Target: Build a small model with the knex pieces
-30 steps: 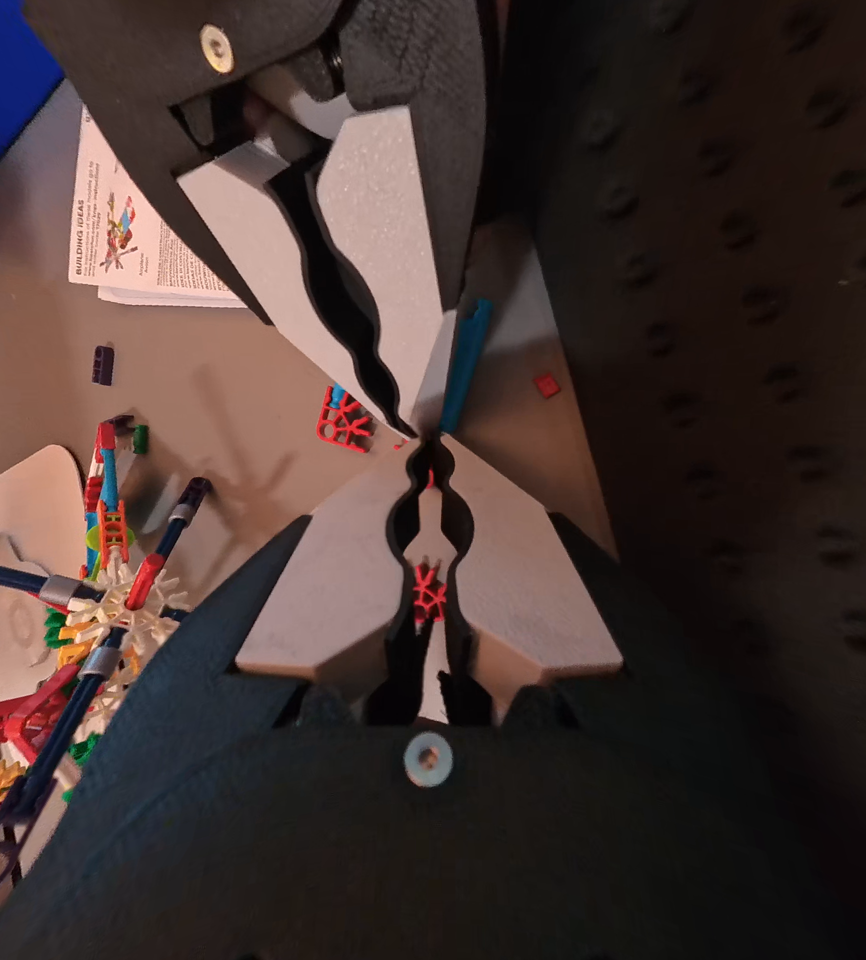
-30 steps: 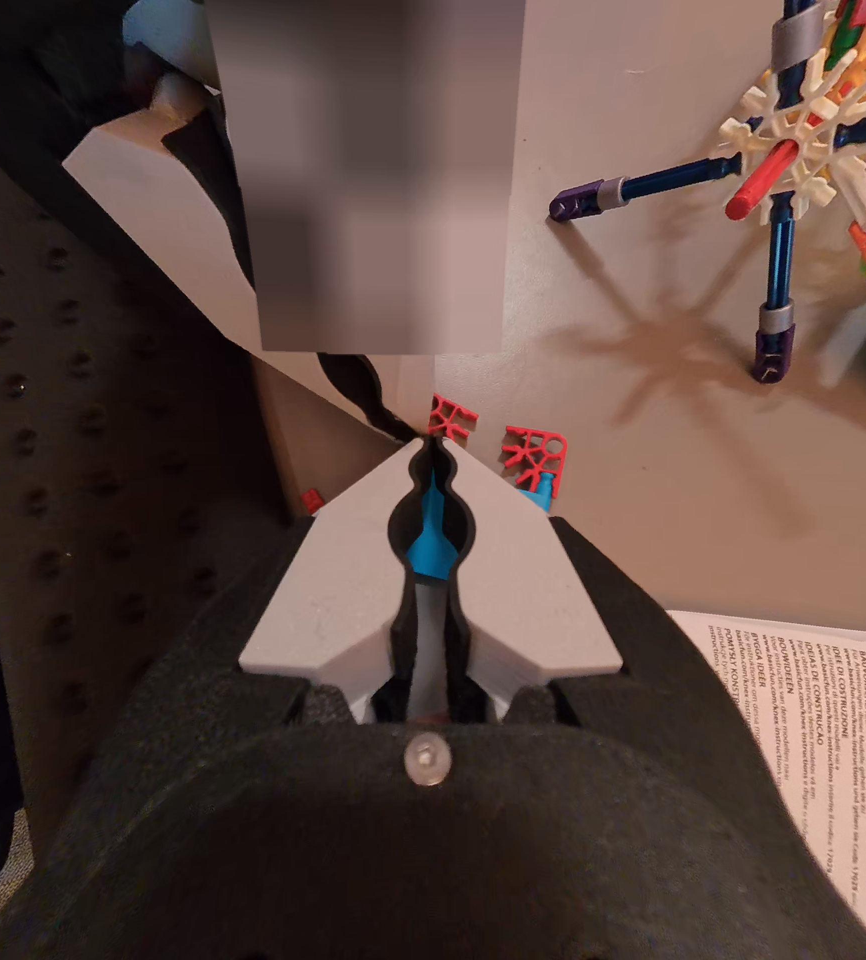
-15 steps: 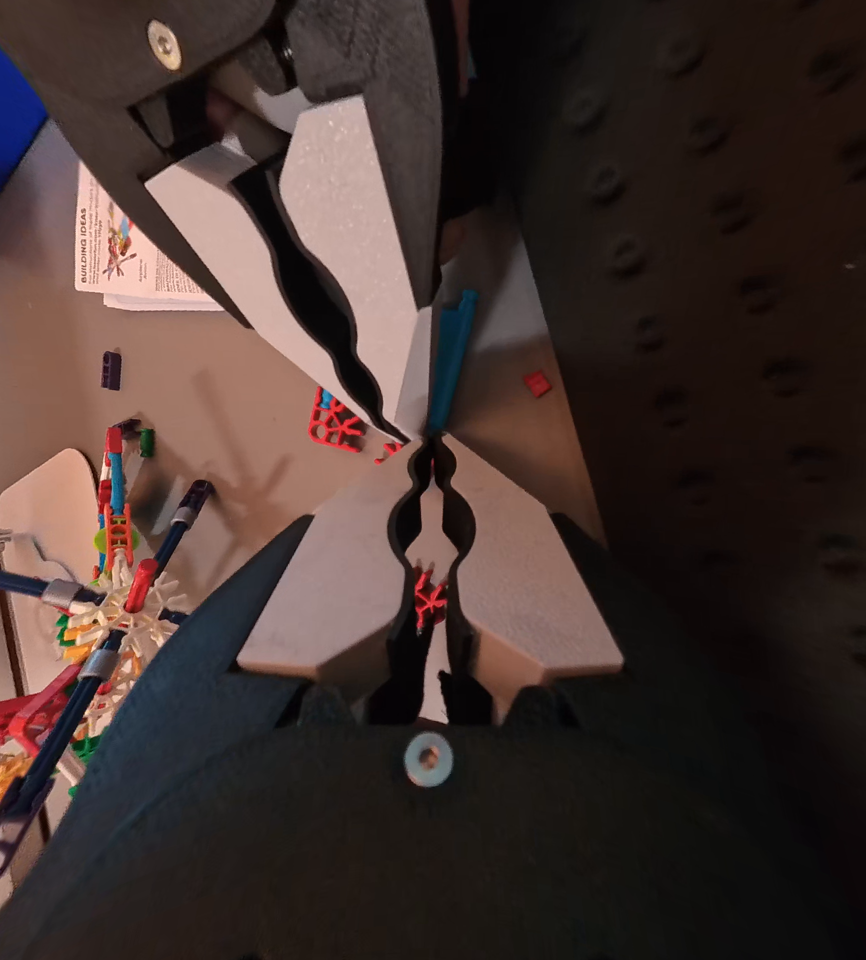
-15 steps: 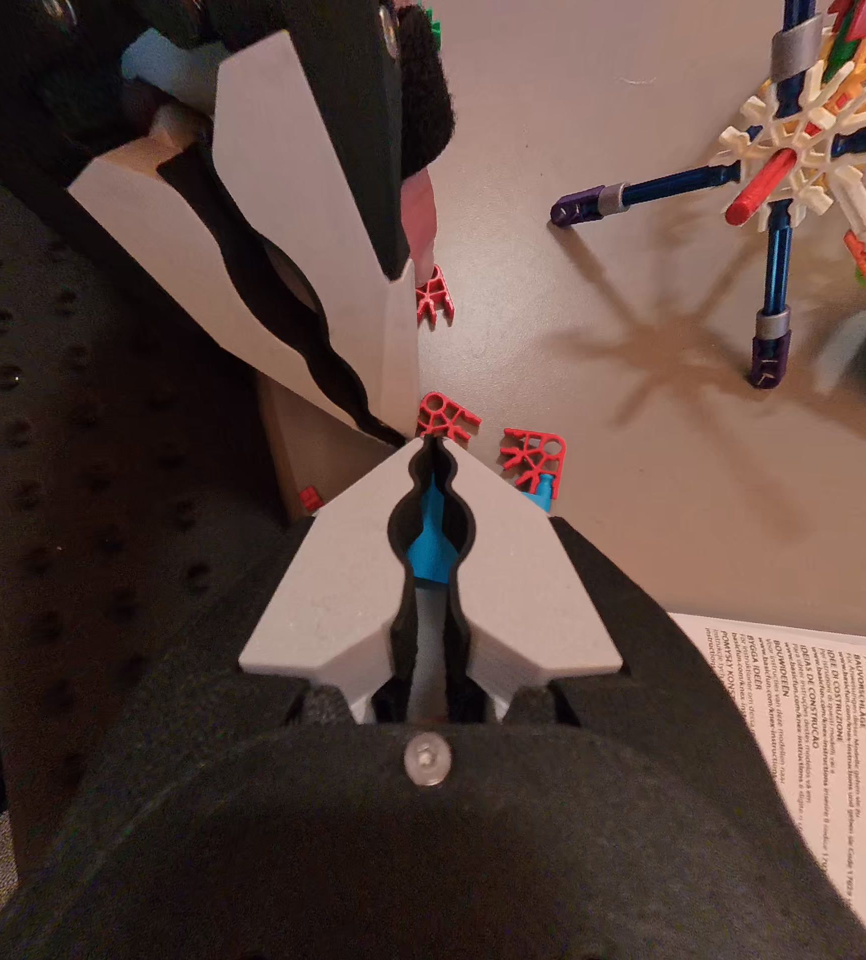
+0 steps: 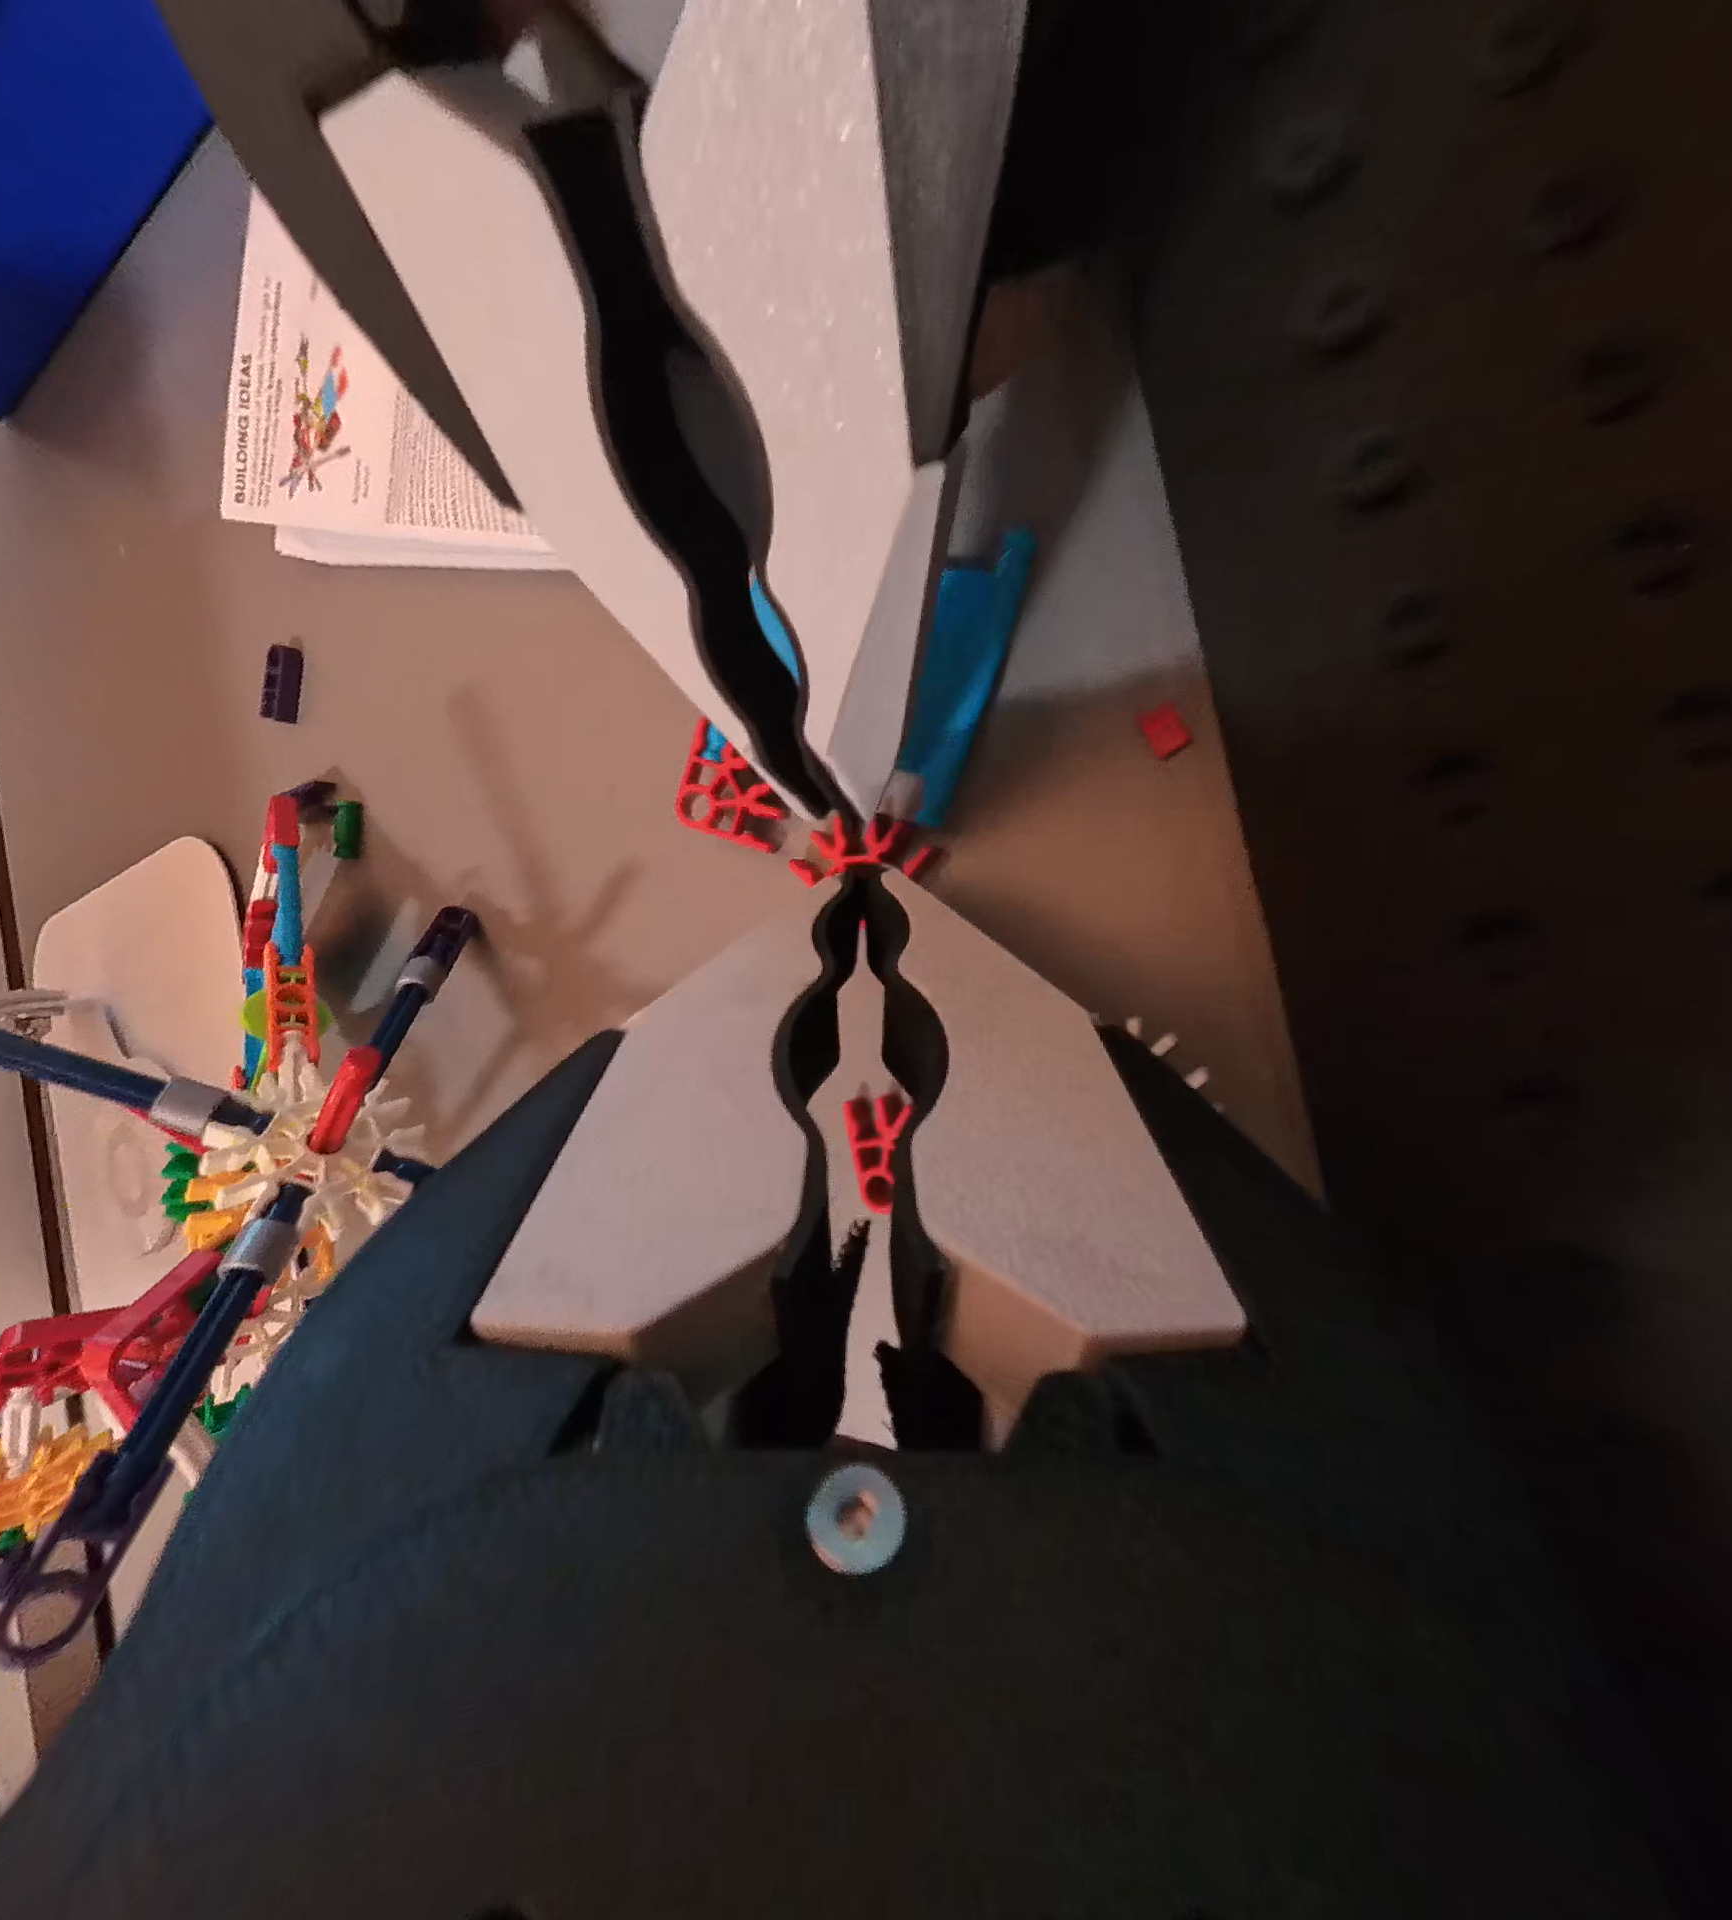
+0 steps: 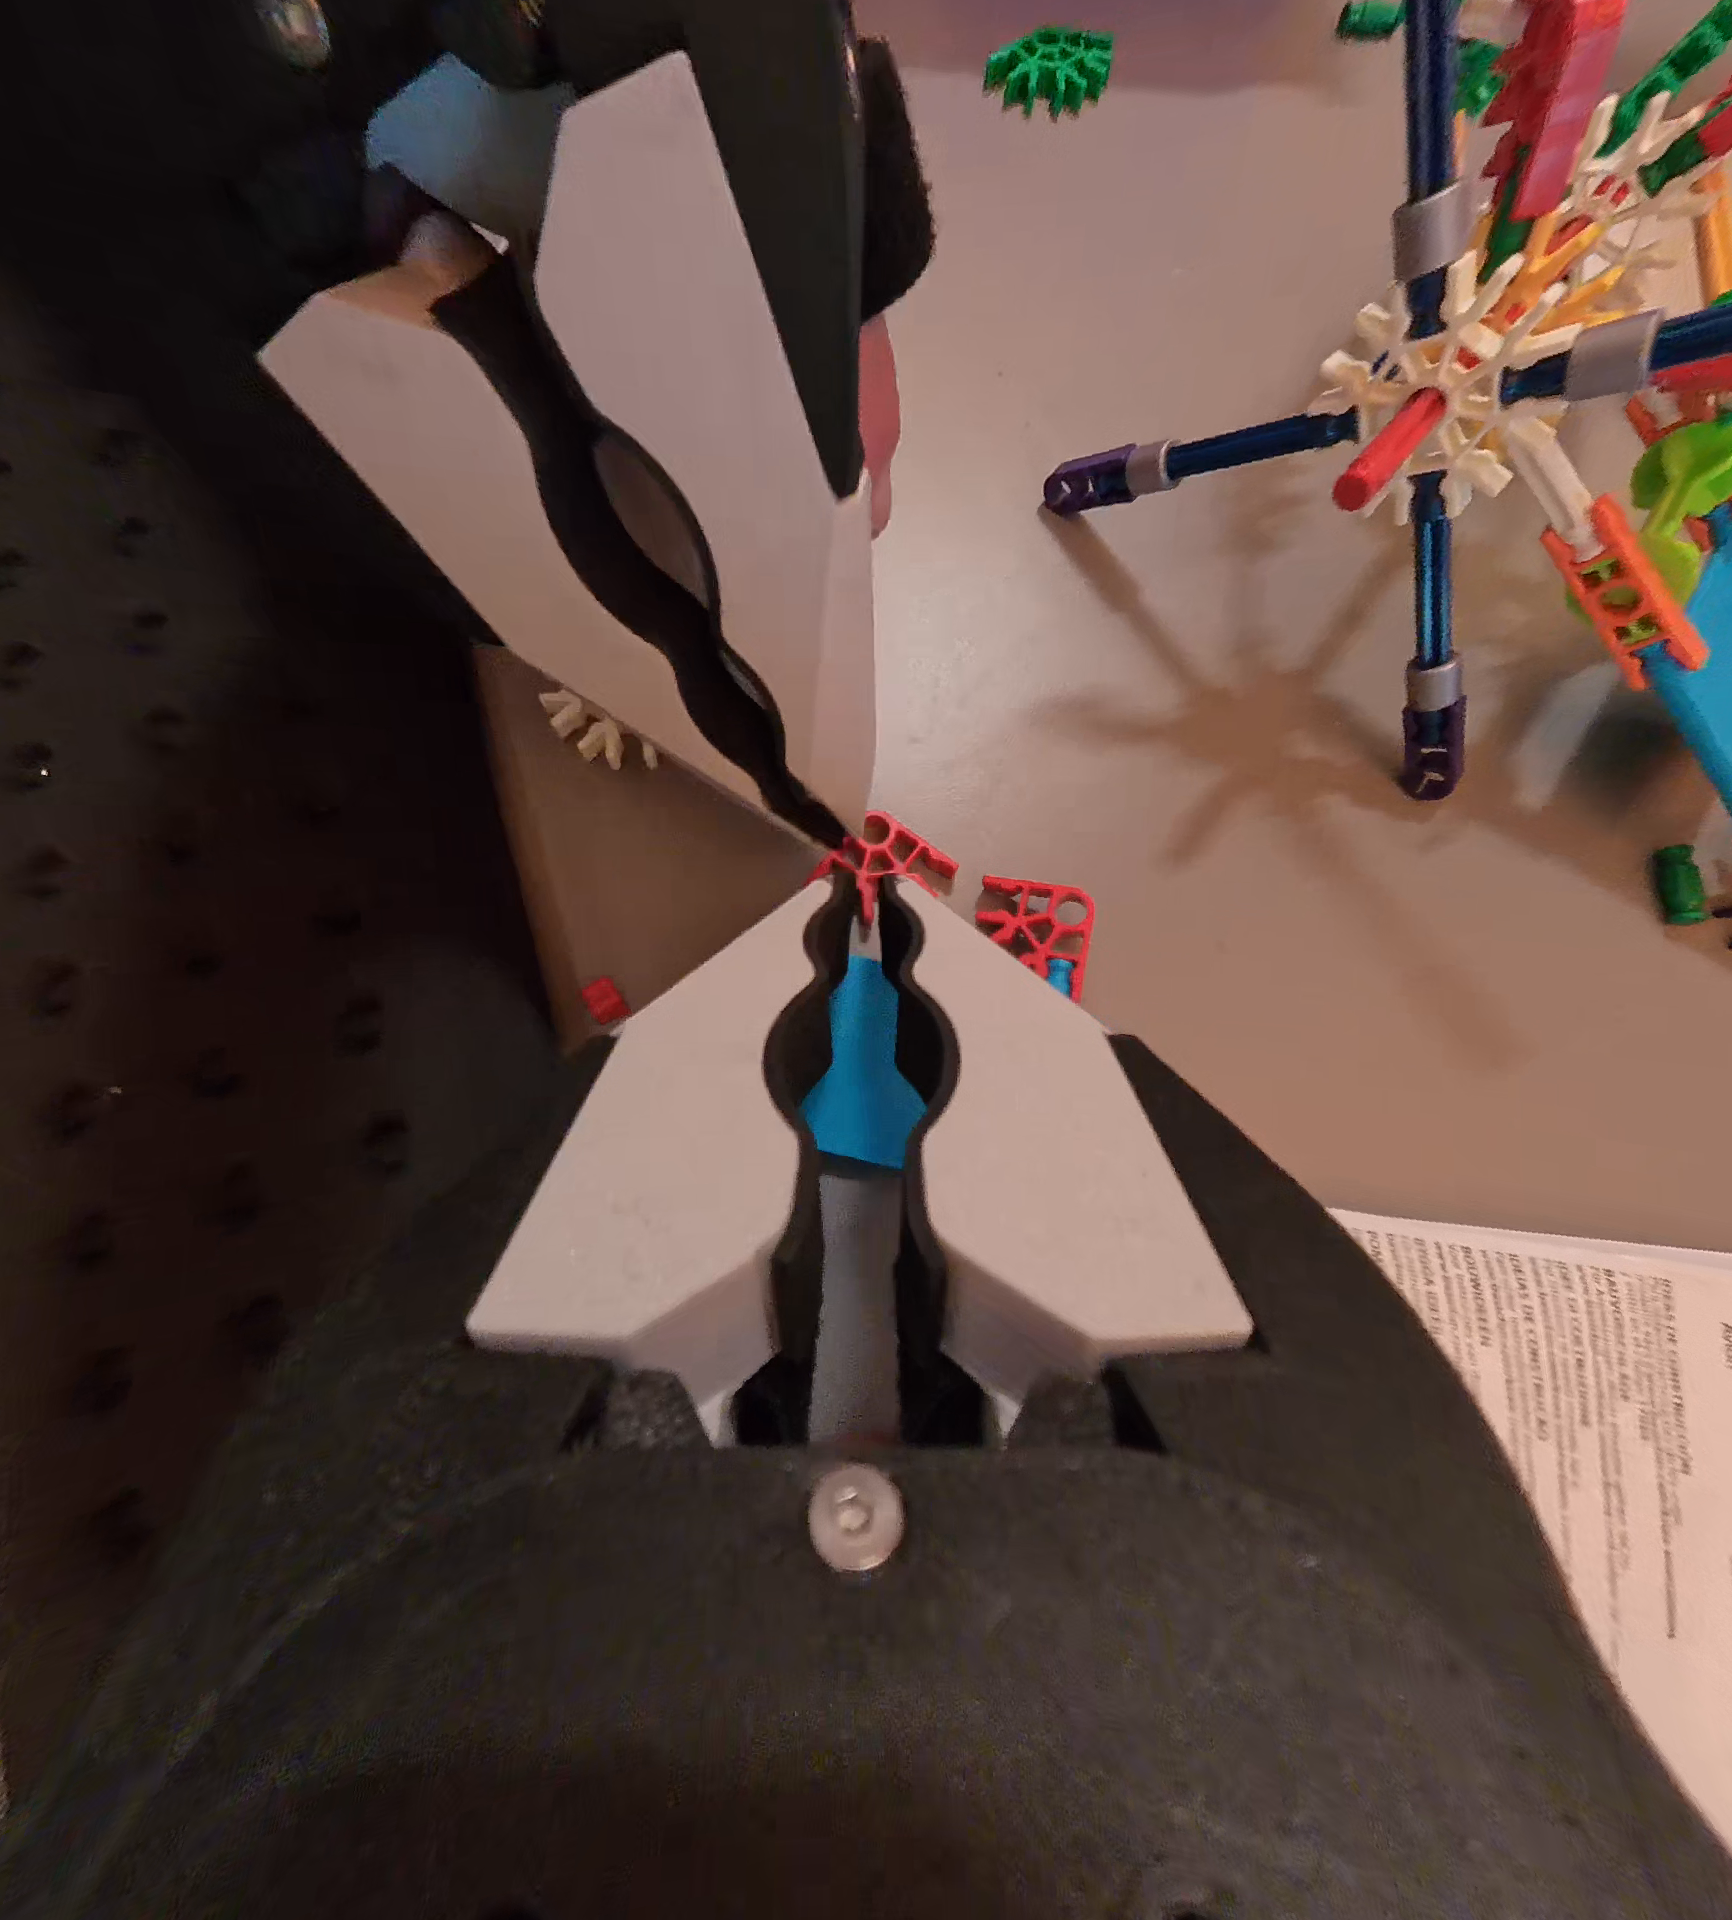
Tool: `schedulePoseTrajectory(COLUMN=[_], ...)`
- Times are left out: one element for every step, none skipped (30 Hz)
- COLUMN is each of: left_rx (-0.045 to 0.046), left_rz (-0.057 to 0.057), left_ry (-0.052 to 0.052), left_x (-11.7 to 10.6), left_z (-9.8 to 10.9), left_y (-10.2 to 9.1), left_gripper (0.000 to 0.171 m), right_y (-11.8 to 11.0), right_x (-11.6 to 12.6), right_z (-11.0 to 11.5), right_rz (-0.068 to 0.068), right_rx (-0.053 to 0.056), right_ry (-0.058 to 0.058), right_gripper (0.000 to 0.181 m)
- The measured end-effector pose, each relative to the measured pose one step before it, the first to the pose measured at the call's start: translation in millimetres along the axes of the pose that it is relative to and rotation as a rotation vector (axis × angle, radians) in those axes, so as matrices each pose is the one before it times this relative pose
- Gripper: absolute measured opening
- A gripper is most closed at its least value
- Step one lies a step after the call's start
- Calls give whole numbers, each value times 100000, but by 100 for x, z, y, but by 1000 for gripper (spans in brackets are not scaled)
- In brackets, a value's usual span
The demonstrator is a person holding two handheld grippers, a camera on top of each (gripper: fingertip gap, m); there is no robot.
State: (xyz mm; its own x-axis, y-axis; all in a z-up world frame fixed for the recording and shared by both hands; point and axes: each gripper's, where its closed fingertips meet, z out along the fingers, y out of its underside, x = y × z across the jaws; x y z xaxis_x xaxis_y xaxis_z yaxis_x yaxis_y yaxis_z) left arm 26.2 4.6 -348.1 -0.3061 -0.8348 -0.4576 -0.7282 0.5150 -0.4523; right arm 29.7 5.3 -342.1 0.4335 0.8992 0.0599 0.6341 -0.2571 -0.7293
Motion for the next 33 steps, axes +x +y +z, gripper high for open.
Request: schedulePoseTrajectory(left_rx=[-220, -243, -495, -256, -31, -11, -96, -136, -150, -332, -116, 26, -222, -314, -133, -98, -110, -99, -127, -66, -107, -129, -238, -228, -99, -172, -137, -100, -66, 18, 43, 57, 46], left_rz=[-353, -369, -589, -352, -400, -541, -216, 15, -71, -143, -129, -261, -449, -274, 209, 156, -40, -130, -144, -63, -226, -316, -409, -388, -174, -185, -296, -423, -256, -54, -236, -412, -396], left_ry=[-365, -529, -326, -498, -459, -310, -108, -19, 120, 366, 62, 149, 213, 138, -54, -106, 9, 249, 267, 3, 80, 142, 121, -28, -109, -93, 74, 42, -54, -56, 32, 75, 28], left_x=[-148, -162, -135, -164, -171, -144, -87, -45, -2, 52, 23, 44, 39, 39, 38, 26, 27, 51, 49, 19, 42, 54, 35, 23, 28, 29, 34, 24, -8, 9, 3, 8, 0], left_z=[59, 93, 117, 127, 107, 97, 96, 72, 67, 73, 70, 25, 17, -6, -7, -3, -8, -7, -13, -3, 12, -2, -11, 1, 10, -9, -18, 3, 1, 7, 9, 5, 23], left_y=[117, 118, 167, 134, 92, 67, 62, 34, 26, 48, 11, -26, -2, 16, -1, -1, -7, -15, 1, -8, 12, -7, -11, -20, -23, -10, -14, -14, -6, -2, -22, -24, -33], left_gripper=[0, 0, 1, 2, 3, 4, 5, 6, 6, 6, 5, 4, 3, 2, 2, 2, 1, 1, 1, 1, 0, 0, 0, 0, 0, 0, 0, 0, 0, 0, 0, 0, 0], right_y=[-110, -101, -53, 59, 158, 181, 179, 246, 405, 463, 152, -97, -19, 17, 62, 30, -4, 24, 30, 35, 53, 50, 27, 30, 12, 3, -24, -42, -61, -69, -81, -81, -91], right_x=[88, -41, -207, -267, -306, -328, -254, -134, -20, 39, -17, -104, -62, 128, 178, 70, 35, 48, 35, 29, 54, 52, 31, 21, -4, -11, 20, 7, -5, -2, 28, 47, 23], right_z=[-229, -225, -197, -163, -86, -35, 33, 99, 184, 249, 191, 101, 44, 6, 3, 8, -8, -14, -17, -28, -27, -32, -25, -22, -10, -27, -30, -62, -78, -87, -103, -102, -82], right_rz=[-164, 5, -129, -356, -414, -590, -590, -600, -1099, -1643, -1179, -81, -137, -849, -824, -418, -131, 56, 109, 92, 107, 261, 254, 14, -58, 108, 261, 195, 109, 119, 93, 103, 178], right_rx=[649, 615, 249, -442, -1101, -1162, -1062, -1546, -2615, -2870, -883, 476, -118, -453, -649, -342, 124, 117, 70, -65, -144, -144, -146, -131, -109, -45, 117, 244, 298, 328, 314, 315, 359], right_ry=[609, -81, -773, -867, -924, -902, -338, 293, 1002, 1404, 816, -243, -235, 1140, 1430, 647, 351, 399, 331, 299, 497, 391, 219, 255, 98, -9, 10, -78, -168, -82, 92, 234, 77], right_gripper=[3, 2, 2, 2, 3, 6, 8, 11, 12, 12, 12, 12, 11, 5, 1, 0, 0, 0, 0, 0, 0, 0, 0, 0, 0, 0, 0, 0, 0, 0, 0, 0, 0])
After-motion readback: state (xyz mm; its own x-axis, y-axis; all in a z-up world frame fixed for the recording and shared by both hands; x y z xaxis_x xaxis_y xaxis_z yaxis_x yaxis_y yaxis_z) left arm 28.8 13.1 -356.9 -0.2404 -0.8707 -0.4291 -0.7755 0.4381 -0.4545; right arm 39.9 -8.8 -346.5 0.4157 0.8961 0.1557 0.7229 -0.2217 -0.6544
